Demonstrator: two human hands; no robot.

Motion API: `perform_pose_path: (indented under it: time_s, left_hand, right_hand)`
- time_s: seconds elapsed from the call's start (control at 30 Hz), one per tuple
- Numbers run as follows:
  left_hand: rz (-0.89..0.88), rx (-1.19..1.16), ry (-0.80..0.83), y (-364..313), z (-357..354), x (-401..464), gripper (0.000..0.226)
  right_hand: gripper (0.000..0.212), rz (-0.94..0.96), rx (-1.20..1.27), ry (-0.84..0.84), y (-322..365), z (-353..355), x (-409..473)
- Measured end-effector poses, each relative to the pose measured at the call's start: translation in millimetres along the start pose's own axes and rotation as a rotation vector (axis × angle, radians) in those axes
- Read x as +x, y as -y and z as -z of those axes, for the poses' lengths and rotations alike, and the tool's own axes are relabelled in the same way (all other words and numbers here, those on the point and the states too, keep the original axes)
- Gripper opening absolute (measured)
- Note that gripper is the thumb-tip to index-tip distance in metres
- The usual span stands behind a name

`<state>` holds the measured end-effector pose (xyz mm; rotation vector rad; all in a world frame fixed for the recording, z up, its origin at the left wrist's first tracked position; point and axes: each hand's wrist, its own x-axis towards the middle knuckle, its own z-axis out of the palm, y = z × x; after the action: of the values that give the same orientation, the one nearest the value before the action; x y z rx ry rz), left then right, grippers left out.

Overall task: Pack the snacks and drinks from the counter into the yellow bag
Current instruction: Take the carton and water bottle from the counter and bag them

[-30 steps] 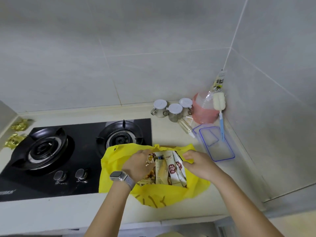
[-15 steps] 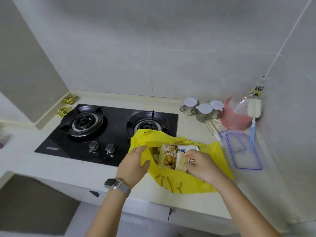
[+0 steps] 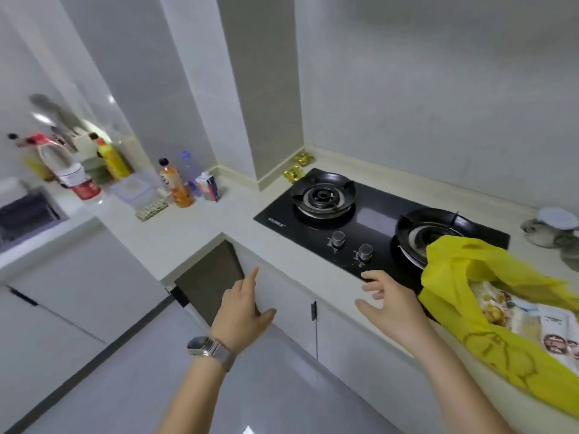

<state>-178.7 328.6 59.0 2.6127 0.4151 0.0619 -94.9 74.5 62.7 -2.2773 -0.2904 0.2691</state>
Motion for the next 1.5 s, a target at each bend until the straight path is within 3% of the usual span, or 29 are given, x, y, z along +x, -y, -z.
perform_pose_path:
  time_s: [0.23, 0.6, 0.87, 1.17, 1.5]
  left_hand:
    - [0.139, -0.054, -0.047, 88, 31, -7, 0.074]
    - [0.238, -0.086, -0.225, 167, 57, 82, 0.057]
    - [0.443, -0.317, -0.308, 217, 91, 143, 0.044]
    - [0.479, -0.360, -0.224, 275, 109, 203, 0.045]
    - [0.439, -0.435, -0.104, 357, 138, 277, 0.037]
  right_hand:
    - [0.049, 0.050, 0.030, 0.160, 64, -78, 24]
    - [0.038, 0.079, 0.033, 0.264, 123, -168, 148]
    - [0.030, 0.079, 0.097, 0.370, 176, -220, 236]
    - [0.032, 0.017, 0.108, 0.397, 218, -274, 298]
    - [0.030, -0.148, 0.123, 0.304, 253, -343, 339]
